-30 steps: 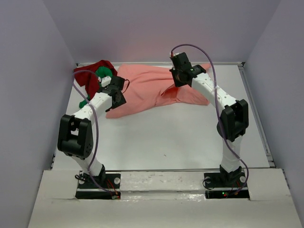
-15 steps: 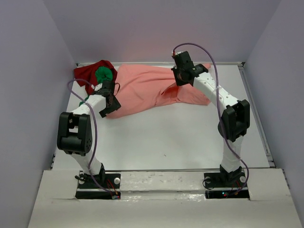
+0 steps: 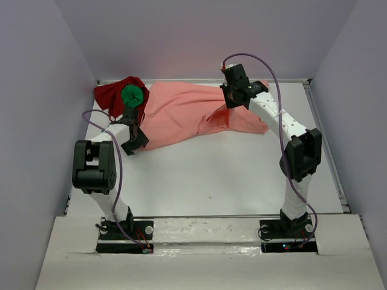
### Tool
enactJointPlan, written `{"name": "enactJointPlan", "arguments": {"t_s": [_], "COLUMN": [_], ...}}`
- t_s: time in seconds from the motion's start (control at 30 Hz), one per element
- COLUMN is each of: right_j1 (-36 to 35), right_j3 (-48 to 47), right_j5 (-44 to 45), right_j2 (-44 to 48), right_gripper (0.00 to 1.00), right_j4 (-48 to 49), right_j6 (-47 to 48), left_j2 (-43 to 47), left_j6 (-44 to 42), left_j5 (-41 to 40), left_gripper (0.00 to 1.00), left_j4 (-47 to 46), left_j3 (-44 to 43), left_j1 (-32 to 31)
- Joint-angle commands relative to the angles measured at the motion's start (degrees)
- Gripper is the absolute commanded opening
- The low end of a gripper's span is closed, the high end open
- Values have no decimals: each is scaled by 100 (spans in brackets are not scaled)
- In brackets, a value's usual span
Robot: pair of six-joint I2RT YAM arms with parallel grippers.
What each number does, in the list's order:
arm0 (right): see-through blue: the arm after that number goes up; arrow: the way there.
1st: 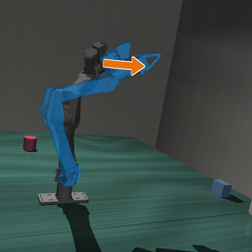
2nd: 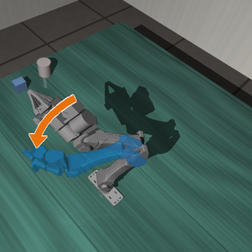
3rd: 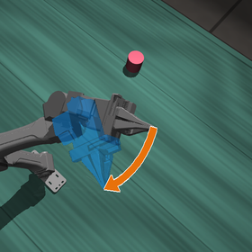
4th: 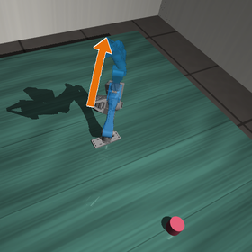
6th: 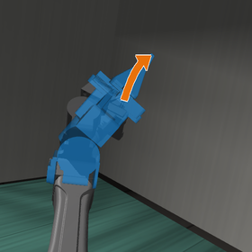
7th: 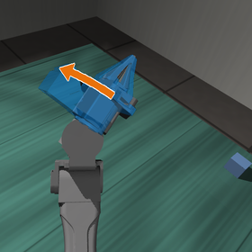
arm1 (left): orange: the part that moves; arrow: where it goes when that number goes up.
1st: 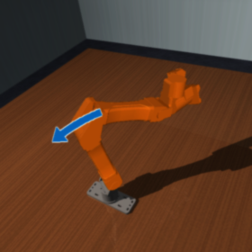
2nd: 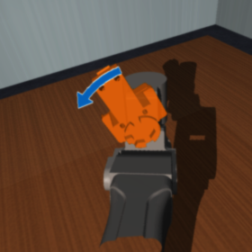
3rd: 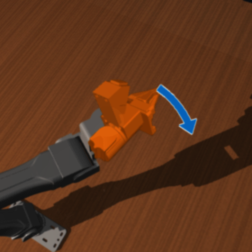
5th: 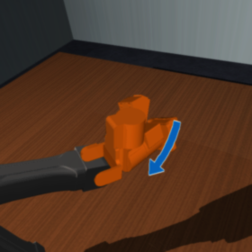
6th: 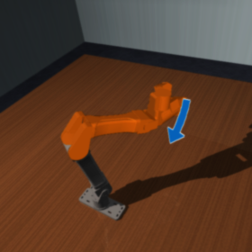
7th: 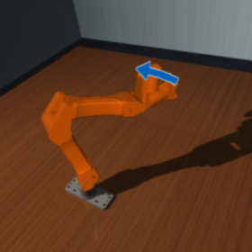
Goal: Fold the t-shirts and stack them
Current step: Flatten the tshirt out
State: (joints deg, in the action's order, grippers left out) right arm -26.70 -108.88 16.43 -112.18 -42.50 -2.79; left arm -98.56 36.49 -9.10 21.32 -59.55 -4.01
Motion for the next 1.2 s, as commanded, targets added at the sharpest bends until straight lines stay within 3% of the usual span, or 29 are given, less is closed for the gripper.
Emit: {"name": "enactJointPlan", "arguments": {"t_s": [0.0, 0.07, 0.17, 0.23, 0.27, 0.3, 0.53, 0.7, 0.87, 1.17], "right_j1": [24, 24, 24, 24, 24, 24, 24, 24, 200, 823], "right_j3": [-19, -28, -10, -10, -10, -10, 33, 95, 86, -45], "right_j5": [-86, -69, -34, -60, -52, -69, 36, 668, 1337, 1855], "right_j2": [302, 302, 293, 232, 232, 223, 258, 398, 811, 1883], "right_gripper": [0, 0, 0, 0, 0, 0, 0, 0, 0, 0], "right_j4": [137, 128, 128, 93, 93, 102, 75, 58, 5, 75], "right_j6": [32, 24, 41, 41, 15, 15, -11, -47, -29, -21], "left_j2": [-5, -22, -14, -5, 4, 13, 381, 1066, 2024, 2587], "left_j6": [-28, -19, -10, -1, -10, -2, -142, -510, -933, -1610], "left_j5": [75, 110, 259, 286, 312, 304, 234, 128, -126, -416], "left_gripper": [64, 58, 29, 18, 4, 0, 0, 0, 0, 0], "left_j4": [-93, -137, -242, -269, -260, -251, -260, -6, 389, 1304], "left_j3": [128, 154, 198, 216, 207, 216, 225, -56, -750, -2103], "left_j1": [76, 85, 93, 93, 93, 93, 85, -73, -293, -337]}}
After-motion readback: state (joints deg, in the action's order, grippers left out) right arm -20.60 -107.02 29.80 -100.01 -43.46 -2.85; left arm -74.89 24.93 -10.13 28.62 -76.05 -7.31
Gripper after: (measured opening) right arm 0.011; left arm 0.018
